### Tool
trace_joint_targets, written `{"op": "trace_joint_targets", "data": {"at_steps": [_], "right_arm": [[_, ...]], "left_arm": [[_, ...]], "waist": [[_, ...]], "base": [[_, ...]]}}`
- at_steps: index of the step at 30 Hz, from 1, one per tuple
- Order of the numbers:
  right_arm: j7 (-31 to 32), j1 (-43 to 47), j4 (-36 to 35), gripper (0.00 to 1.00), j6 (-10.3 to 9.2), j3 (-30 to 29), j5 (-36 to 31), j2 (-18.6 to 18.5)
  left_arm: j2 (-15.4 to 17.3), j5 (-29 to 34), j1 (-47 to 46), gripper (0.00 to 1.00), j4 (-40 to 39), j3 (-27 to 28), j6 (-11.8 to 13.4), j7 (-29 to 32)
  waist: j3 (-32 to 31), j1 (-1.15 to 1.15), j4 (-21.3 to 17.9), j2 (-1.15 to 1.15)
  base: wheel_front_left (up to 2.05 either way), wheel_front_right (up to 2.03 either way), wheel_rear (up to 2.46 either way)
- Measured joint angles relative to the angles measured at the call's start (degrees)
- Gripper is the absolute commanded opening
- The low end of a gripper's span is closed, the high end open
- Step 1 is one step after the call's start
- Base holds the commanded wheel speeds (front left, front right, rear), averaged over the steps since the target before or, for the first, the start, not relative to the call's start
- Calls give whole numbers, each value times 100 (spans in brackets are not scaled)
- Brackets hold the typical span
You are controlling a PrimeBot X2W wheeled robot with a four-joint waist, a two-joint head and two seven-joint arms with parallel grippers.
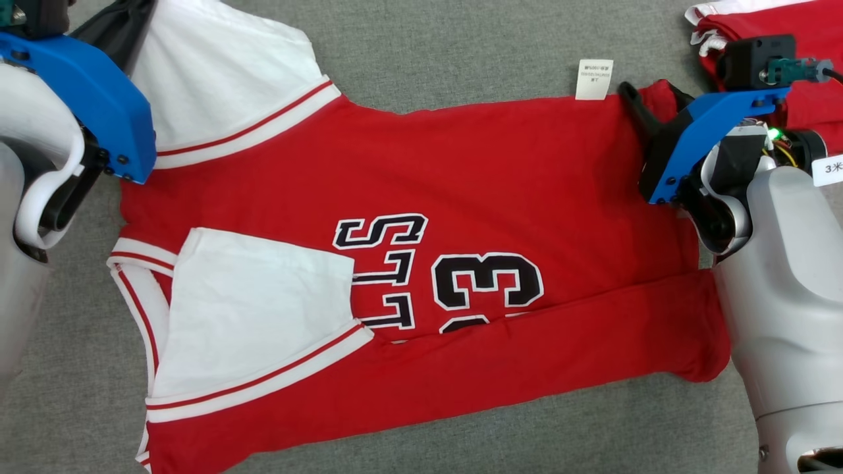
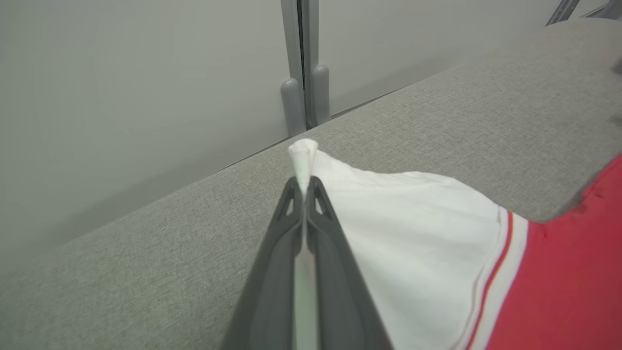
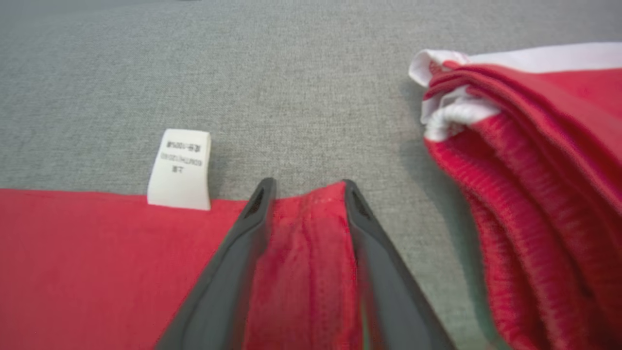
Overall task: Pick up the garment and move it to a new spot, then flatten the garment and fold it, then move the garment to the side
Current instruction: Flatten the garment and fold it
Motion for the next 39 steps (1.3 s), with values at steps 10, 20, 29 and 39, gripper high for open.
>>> {"op": "trace_joint_targets", "data": {"at_steps": [10, 20, 29, 39], "right_arm": [[-693, -4, 164, 0, 0, 34, -76, -102], [-1296, 1538, -733, 0, 0, 11, 396, -349], [-1380, 3048, -1670, 0, 0, -414, 400, -164], [-1651, 3829, -1956, 79, 0, -677, 155, 178]], "left_arm": [[-135, -143, 211, 0, -3, -153, 0, -538], [-65, -461, 1878, 0, -771, -121, 183, -1380], [-196, -754, 3771, 0, -1289, -124, 539, -2305], [-553, -1002, 4697, 73, -910, -209, 434, -3206]], "waist": [[-384, 0, 135, 0], [-1284, -1, 391, 0], [-1845, -1, 451, 0], [-2116, -1, 494, 0]], "base": [[0, 0, 0], [0, 0, 0], [0, 0, 0], [0, 0, 0]]}}
